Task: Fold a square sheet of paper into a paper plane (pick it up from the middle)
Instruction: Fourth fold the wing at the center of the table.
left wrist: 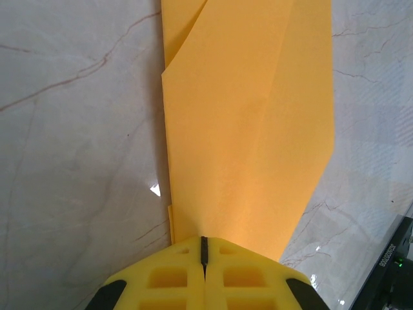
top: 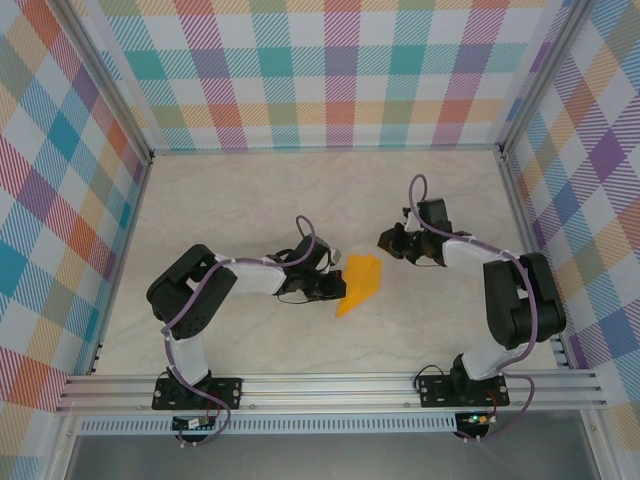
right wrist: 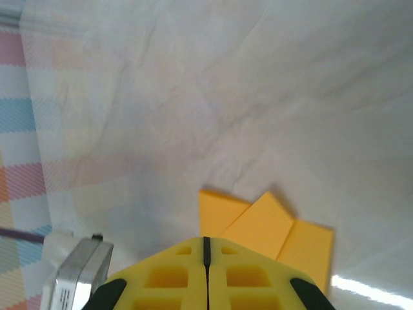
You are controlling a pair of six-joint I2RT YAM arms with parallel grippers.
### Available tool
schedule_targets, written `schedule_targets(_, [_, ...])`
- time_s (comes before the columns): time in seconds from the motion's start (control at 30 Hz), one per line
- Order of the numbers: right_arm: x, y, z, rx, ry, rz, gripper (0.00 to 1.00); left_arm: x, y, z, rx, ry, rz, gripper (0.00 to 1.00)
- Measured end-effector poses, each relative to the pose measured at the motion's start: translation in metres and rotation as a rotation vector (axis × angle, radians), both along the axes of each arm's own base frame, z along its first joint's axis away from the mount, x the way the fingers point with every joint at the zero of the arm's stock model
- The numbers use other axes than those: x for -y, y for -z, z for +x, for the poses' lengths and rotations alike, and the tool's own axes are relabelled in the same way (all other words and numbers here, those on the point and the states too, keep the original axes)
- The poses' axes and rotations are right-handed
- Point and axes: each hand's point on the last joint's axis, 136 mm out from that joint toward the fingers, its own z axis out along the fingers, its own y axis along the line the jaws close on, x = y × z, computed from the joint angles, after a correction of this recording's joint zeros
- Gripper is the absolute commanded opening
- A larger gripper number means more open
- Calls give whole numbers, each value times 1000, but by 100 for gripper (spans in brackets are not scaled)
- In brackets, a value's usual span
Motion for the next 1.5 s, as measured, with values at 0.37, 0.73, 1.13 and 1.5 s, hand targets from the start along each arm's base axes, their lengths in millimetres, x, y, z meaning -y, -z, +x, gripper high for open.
schedule_targets(0.37, [-46, 37, -65, -159, -150, 22, 6, 0, 0, 0, -5, 0, 5, 0])
schedule_targets(0.73, [-46, 59, -75, -239, -142, 23, 5, -1, -2, 0, -18, -2, 27, 5])
schedule_targets(1.13, [-43, 61, -74, -240, -128, -3, 4, 9, -88, 21, 139, -81, -116, 19])
schedule_targets(1.5, [-43, 61, -74, -246, -122, -11, 4, 12, -42, -18, -3, -39, -75, 15])
